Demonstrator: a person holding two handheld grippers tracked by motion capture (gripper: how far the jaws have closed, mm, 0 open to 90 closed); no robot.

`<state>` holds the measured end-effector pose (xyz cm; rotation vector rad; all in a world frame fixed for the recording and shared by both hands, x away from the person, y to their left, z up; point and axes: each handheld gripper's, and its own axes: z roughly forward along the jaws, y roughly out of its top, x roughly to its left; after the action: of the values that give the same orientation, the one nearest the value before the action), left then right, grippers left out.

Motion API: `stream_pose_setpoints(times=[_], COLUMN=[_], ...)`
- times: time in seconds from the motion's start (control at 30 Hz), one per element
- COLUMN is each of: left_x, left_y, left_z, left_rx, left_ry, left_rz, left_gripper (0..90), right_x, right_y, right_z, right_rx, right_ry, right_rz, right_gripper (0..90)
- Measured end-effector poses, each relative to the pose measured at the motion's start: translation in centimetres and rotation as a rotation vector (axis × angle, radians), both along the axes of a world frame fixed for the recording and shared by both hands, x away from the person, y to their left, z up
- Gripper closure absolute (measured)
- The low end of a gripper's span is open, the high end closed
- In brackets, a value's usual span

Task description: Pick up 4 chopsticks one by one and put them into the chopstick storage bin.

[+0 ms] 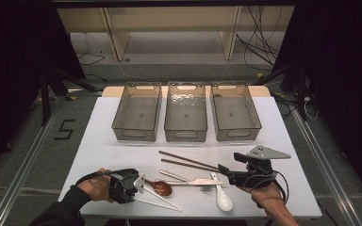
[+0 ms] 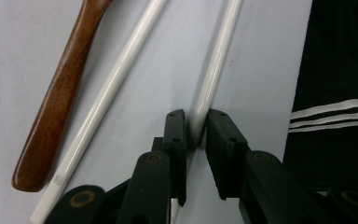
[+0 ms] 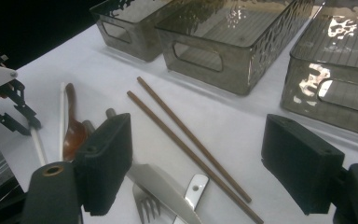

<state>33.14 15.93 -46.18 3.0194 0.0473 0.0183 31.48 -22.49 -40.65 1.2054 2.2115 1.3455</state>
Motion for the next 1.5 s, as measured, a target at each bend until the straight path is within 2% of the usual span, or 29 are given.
stream_pose_setpoints(times=[0.07, 0.13, 0.2, 0.37, 0.47, 0.5, 0.6, 0.73, 0.97, 1.2, 1.3, 1.37, 1.5], left_x=[-0.2, -0.3, -0.4, -0.5, -0.6, -0.6, -0.8, -0.9, -0.8, -0.8, -0.5, -0.4, 0.0], left_y=[0.0, 0.0, 0.1, 0.3, 0.2, 0.2, 0.2, 0.2, 0.1, 0.2, 0.2, 0.4, 0.6], left_z=[0.0, -0.1, 0.0, -0.1, -0.1, 0.0, -0.1, 0.0, 0.5, 1.6, 2.4, 2.8, 3.4], left_rx=[0.007, -0.006, 0.0, -0.016, -0.015, -0.005, -0.017, -0.013, -0.043, -0.128, -0.186, -0.204, -0.255], left_ry=[0.0, 0.003, 0.006, 0.009, 0.015, 0.009, 0.003, 0.01, -0.015, -0.04, -0.066, -0.092, -0.107], left_rz=[-0.02, -0.025, -0.053, -0.051, -0.067, -0.089, -0.086, -0.104, -0.106, -0.049, -0.025, -0.015, 0.031], left_gripper=[78.9, 80.0, 82.8, 83.1, 83.3, 83.4, 83.6, 83.9, 84.1, 84.0, 84.0, 84.0, 84.0], right_x=[0.0, 0.0, 0.1, 0.1, 0.2, 0.1, 0.1, 0.1, 0.1, 0.2, 0.1, 0.1, 0.1], right_y=[0.0, -0.1, -0.1, -0.1, -0.1, -0.1, -0.1, -0.1, -0.1, -0.1, -0.1, -0.1, -0.1], right_z=[0.0, 0.0, -0.1, -0.1, -0.1, -0.1, -0.1, -0.1, -0.1, -0.1, -0.1, 0.0, -0.1], right_rx=[-0.001, -0.001, -0.004, -0.006, -0.005, -0.007, -0.007, -0.008, -0.008, -0.006, -0.001, 0.003, 0.006], right_ry=[0.002, 0.004, 0.008, 0.007, 0.009, 0.014, 0.013, 0.015, 0.015, 0.009, 0.005, 0.004, 0.004], right_rz=[-0.001, -0.004, -0.006, -0.009, -0.014, -0.015, -0.014, -0.015, -0.015, -0.012, -0.009, -0.008, -0.007], right_gripper=[25.6, 25.7, 25.8, 25.8, 25.9, 25.8, 25.9, 25.9, 25.9, 25.9, 25.7, 25.6, 25.6])
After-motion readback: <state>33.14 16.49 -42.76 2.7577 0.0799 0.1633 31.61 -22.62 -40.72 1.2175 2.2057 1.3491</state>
